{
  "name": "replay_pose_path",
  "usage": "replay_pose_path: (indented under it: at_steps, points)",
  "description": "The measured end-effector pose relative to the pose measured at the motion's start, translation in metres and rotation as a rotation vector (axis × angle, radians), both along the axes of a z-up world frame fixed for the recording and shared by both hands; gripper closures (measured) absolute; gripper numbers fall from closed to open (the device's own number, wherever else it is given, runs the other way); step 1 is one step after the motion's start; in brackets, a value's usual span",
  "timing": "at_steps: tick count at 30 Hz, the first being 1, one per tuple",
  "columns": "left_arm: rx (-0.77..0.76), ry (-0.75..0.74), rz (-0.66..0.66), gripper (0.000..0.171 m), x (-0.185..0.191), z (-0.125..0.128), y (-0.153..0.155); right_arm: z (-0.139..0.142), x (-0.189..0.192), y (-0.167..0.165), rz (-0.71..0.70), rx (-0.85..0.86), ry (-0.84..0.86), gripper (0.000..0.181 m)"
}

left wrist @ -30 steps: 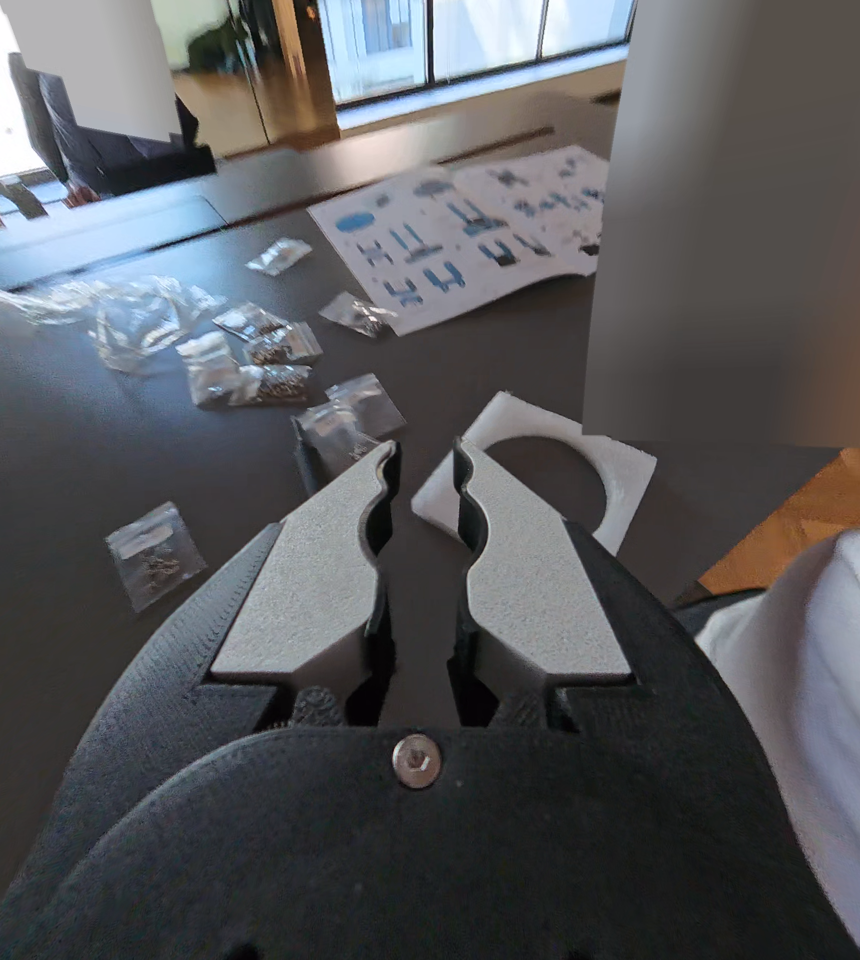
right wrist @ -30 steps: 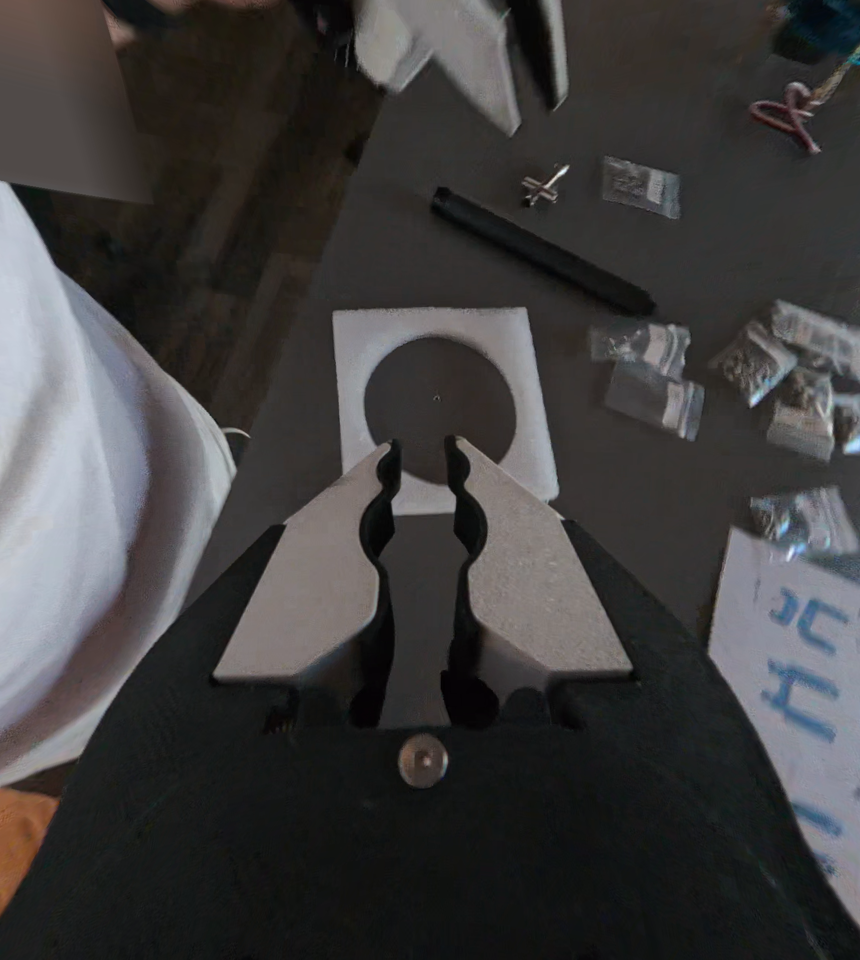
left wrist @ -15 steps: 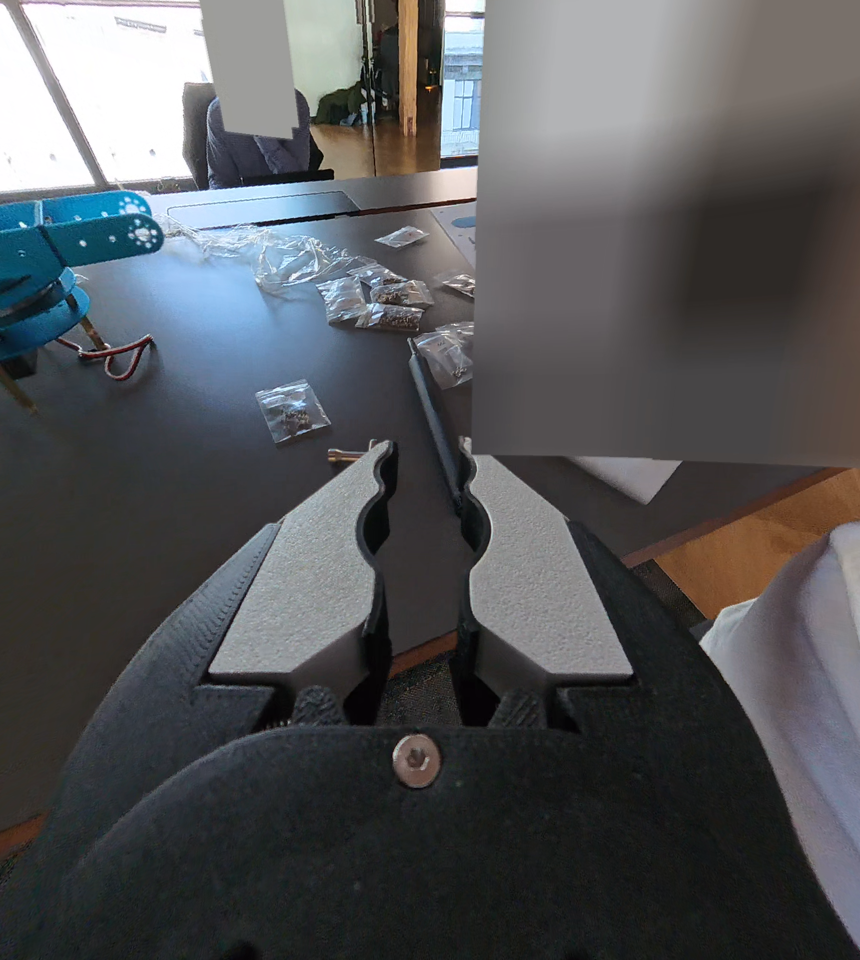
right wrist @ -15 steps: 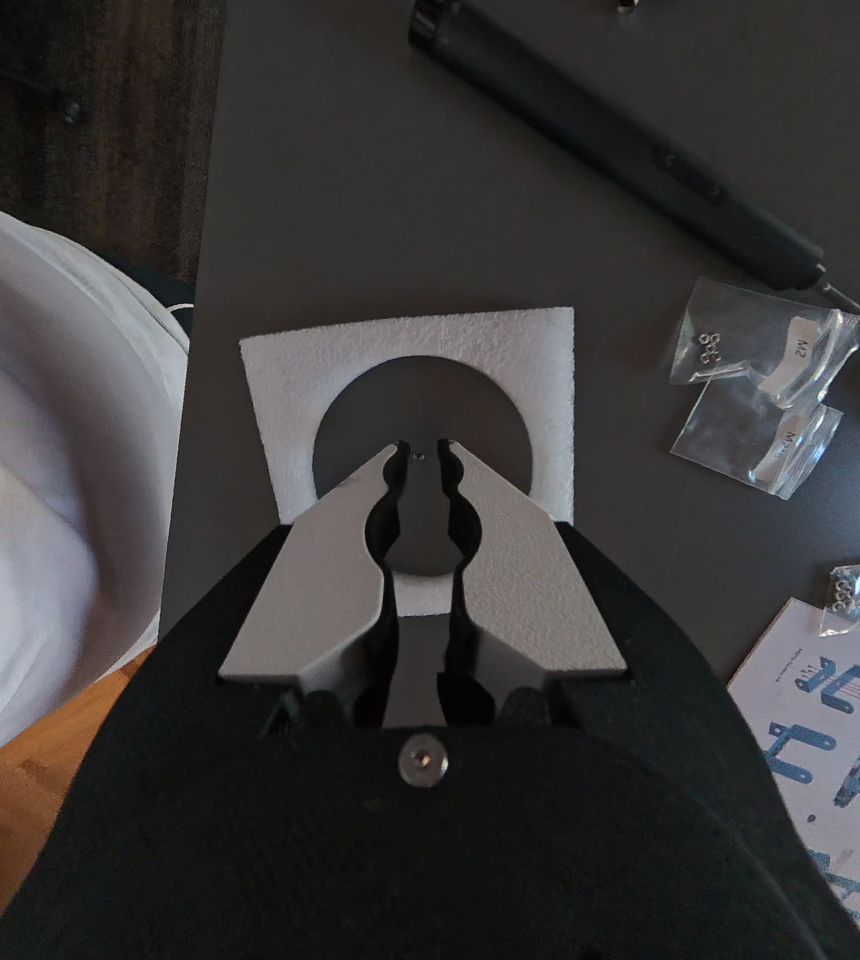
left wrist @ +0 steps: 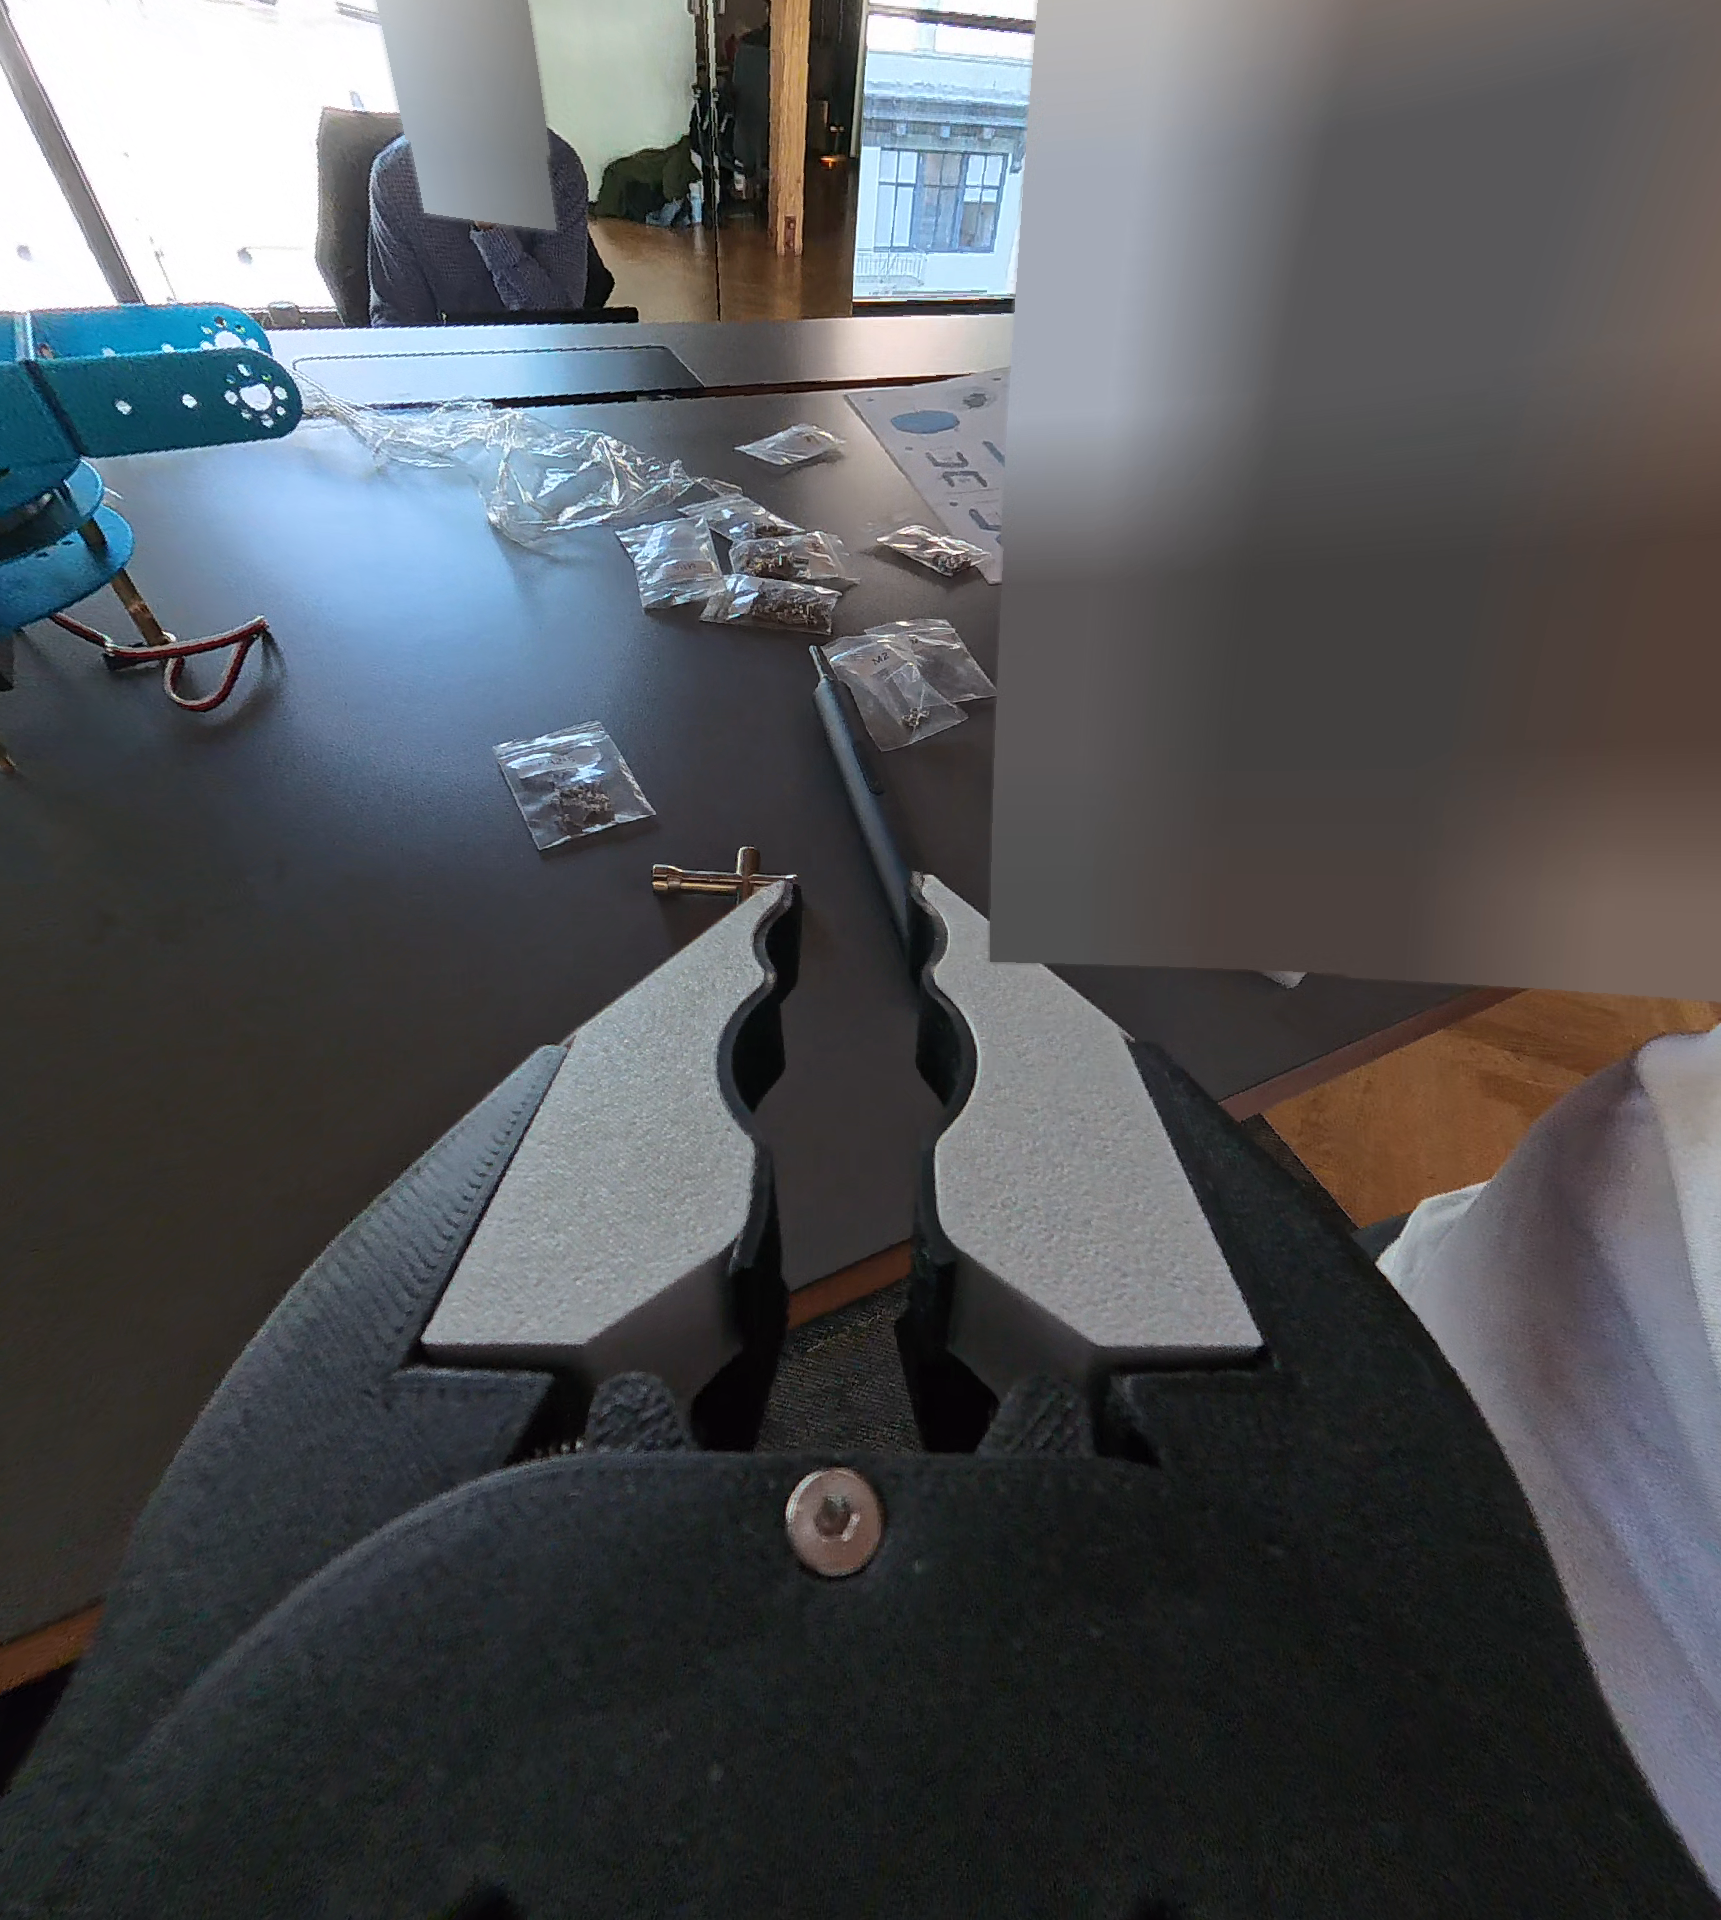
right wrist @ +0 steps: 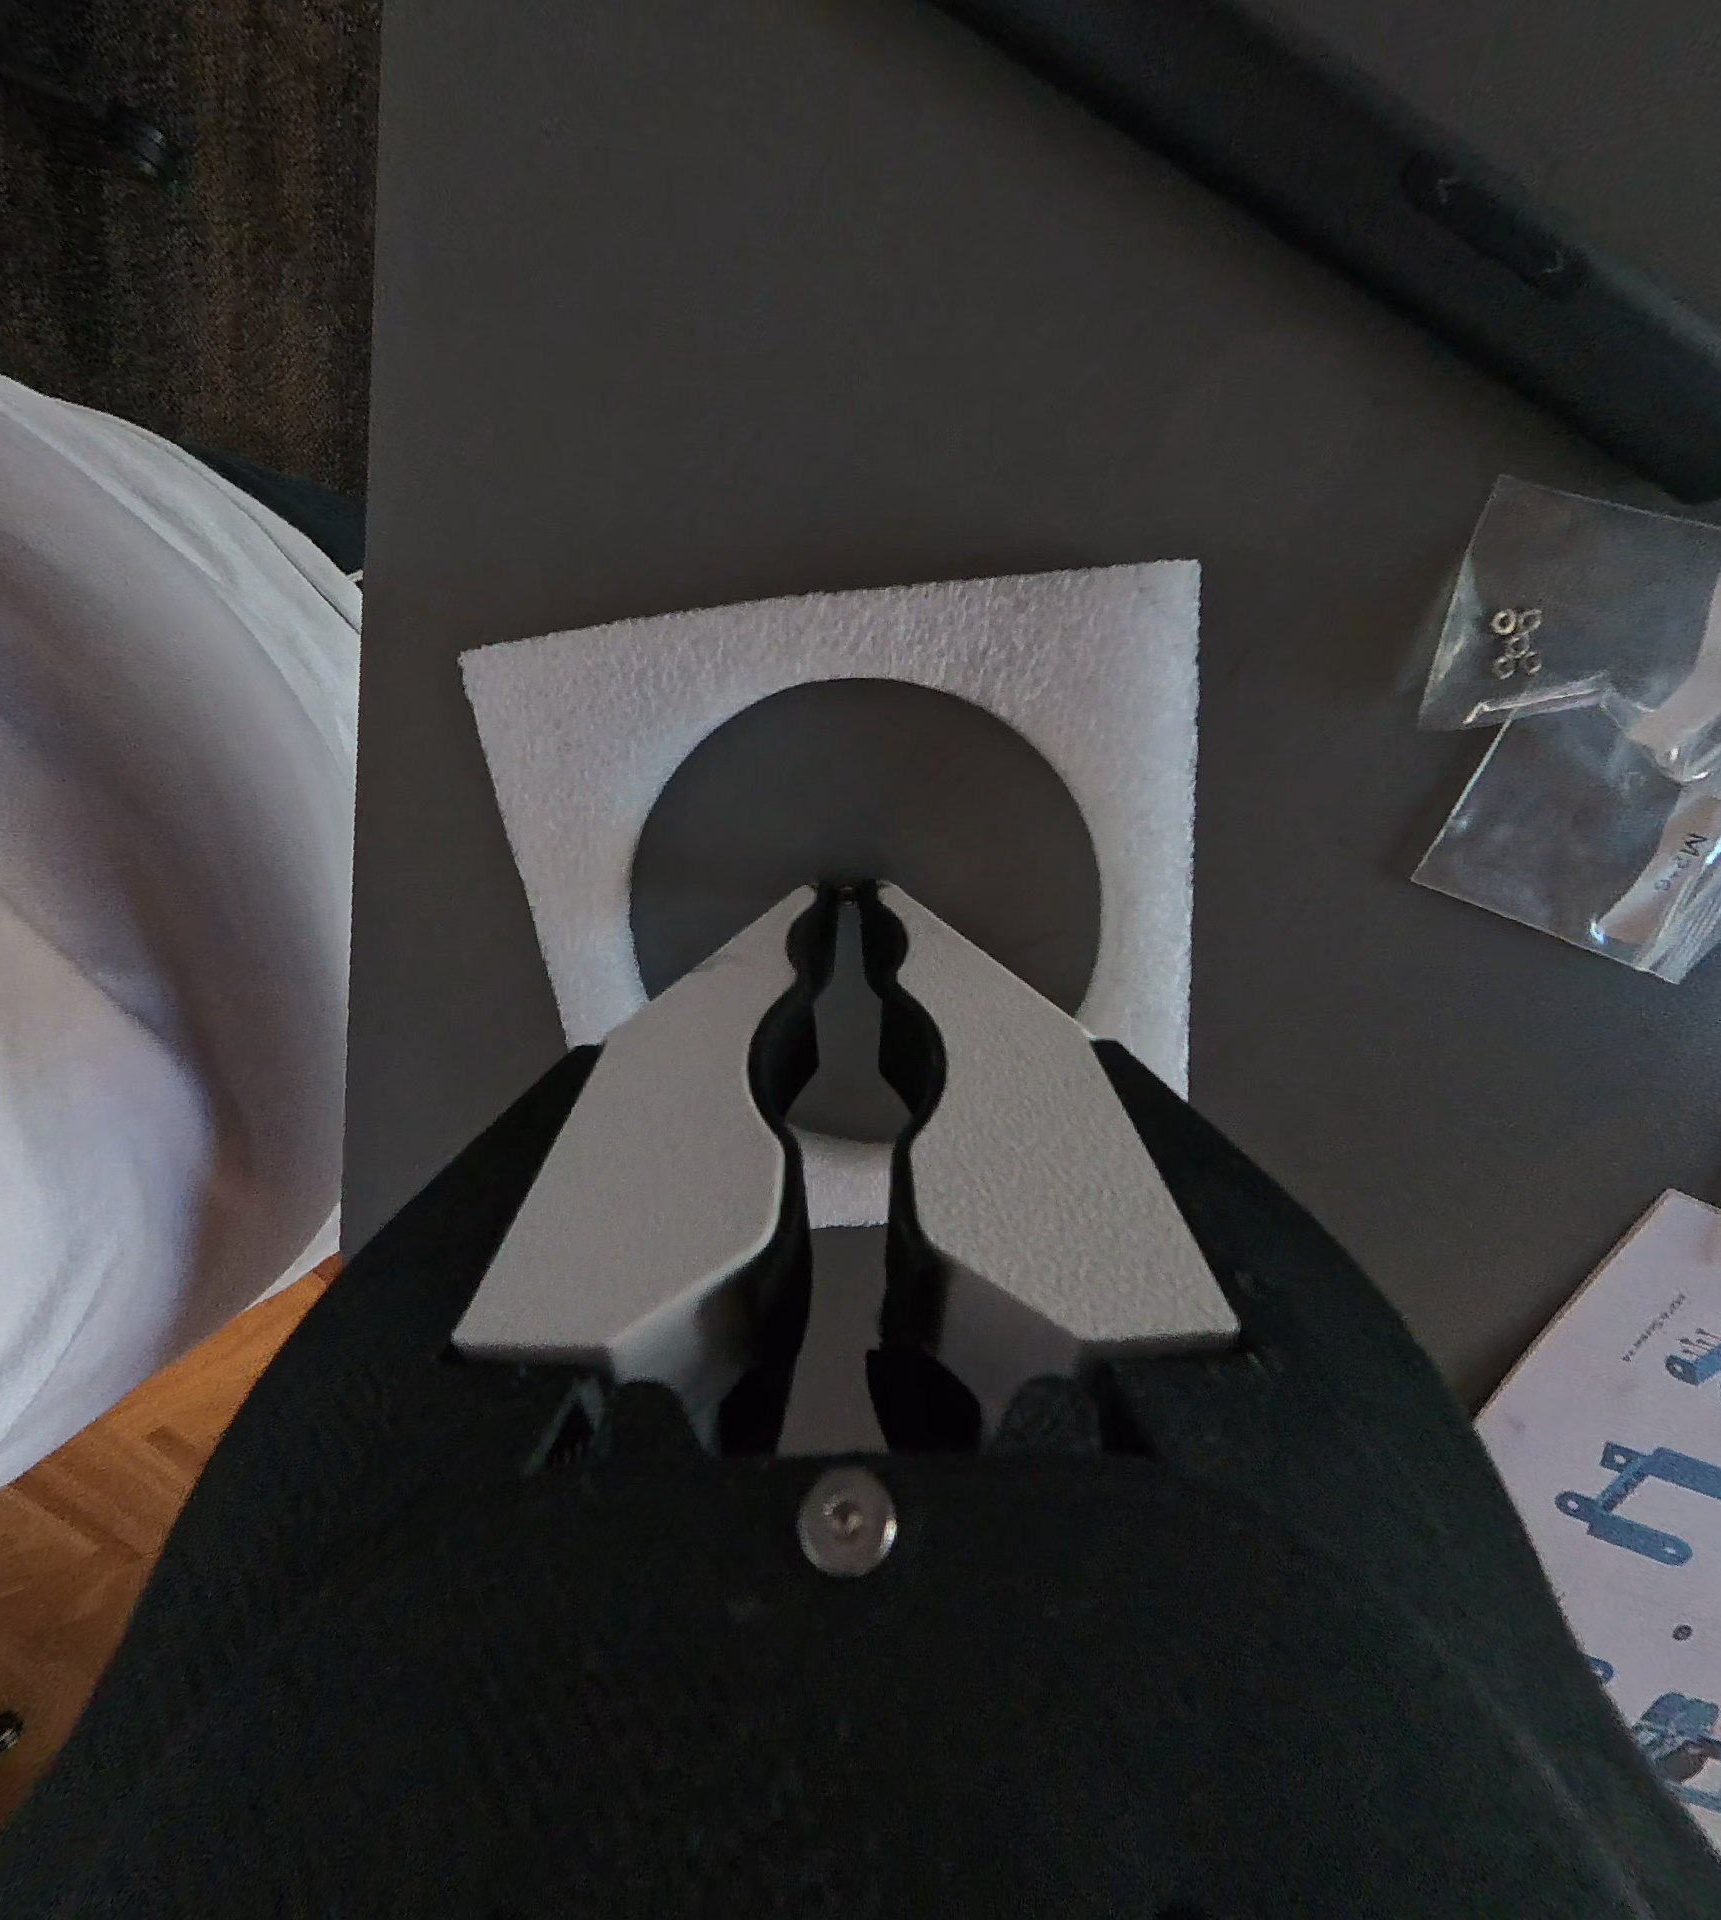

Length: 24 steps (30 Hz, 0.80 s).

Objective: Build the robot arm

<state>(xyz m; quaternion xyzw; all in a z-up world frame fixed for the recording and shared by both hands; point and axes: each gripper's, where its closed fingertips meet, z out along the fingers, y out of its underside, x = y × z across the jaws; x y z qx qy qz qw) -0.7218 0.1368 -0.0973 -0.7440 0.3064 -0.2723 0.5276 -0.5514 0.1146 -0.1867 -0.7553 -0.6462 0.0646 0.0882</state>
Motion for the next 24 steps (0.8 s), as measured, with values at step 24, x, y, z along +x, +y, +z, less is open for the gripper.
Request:
replay_pose_path:
  at_steps: [24]
  points:
    - [-0.583, -0.106, -0.544, 0.154, 0.315, 0.001, -0.059, 0.123, 0.245, -0.066, -0.523, 0.449, 0.422, 0.179]
